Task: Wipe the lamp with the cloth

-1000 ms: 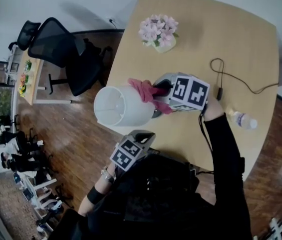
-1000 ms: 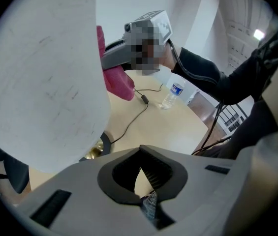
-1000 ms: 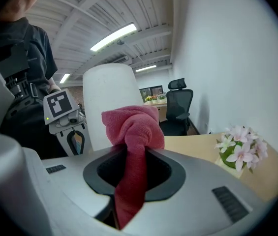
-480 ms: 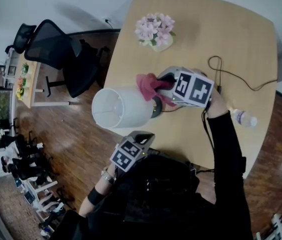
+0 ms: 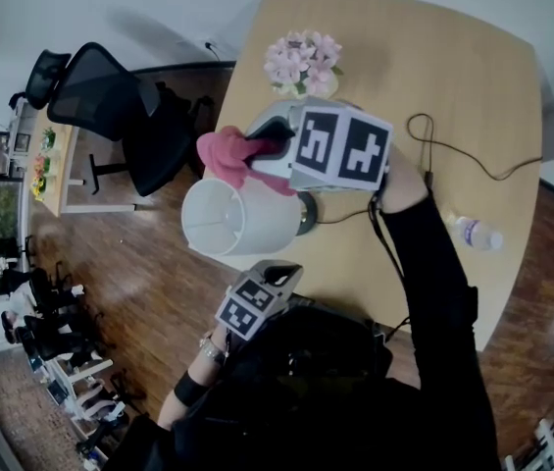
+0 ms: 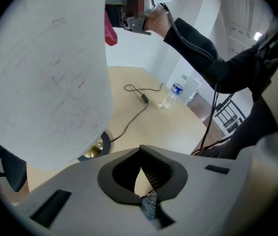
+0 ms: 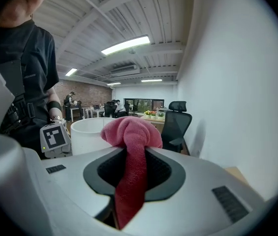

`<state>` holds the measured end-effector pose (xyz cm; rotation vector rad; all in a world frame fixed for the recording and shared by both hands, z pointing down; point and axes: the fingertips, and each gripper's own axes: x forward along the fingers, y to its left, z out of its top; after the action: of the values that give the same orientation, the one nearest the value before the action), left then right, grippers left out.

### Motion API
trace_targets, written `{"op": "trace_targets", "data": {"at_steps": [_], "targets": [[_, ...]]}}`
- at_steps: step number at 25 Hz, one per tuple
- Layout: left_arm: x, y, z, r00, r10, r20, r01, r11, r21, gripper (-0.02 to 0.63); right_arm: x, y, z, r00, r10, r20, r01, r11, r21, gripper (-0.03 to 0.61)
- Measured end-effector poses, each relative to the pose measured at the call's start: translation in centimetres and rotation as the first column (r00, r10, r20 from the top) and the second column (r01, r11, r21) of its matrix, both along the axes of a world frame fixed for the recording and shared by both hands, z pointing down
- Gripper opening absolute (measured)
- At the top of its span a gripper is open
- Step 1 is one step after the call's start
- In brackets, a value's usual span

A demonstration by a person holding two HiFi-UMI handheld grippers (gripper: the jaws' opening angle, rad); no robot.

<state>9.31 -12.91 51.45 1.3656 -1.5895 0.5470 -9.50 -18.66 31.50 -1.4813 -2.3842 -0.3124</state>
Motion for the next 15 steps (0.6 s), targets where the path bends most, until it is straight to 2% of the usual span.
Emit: {"op": "trace_targets", "data": {"at_steps": [5, 10, 15], "targets": [[-0.2, 0.4, -0.2, 1.0, -0.025, -0.001, 0.025, 1.0, 0.005, -0.008, -0.5, 2.2, 3.5, 0.997, -0.037, -0.065, 0.037, 0.999, 0.005, 0.097], [-0.3, 1.0, 0.0, 0.999, -0.036, -0.009, 0.036, 0.999, 0.005, -0.008, -1.1, 1.7, 6.9, 0.992, -0.006, -0.126, 0.014, 0.998, 0.067, 0.097], [-0.6, 1.2, 0.3, 0.999, -0.034, -0.011, 0.034, 0.999, 0.009, -0.008, -1.5, 1.1, 10.2, 0.984, 0.039, -0.176, -0.027, 0.997, 0.069, 0.097]]}}
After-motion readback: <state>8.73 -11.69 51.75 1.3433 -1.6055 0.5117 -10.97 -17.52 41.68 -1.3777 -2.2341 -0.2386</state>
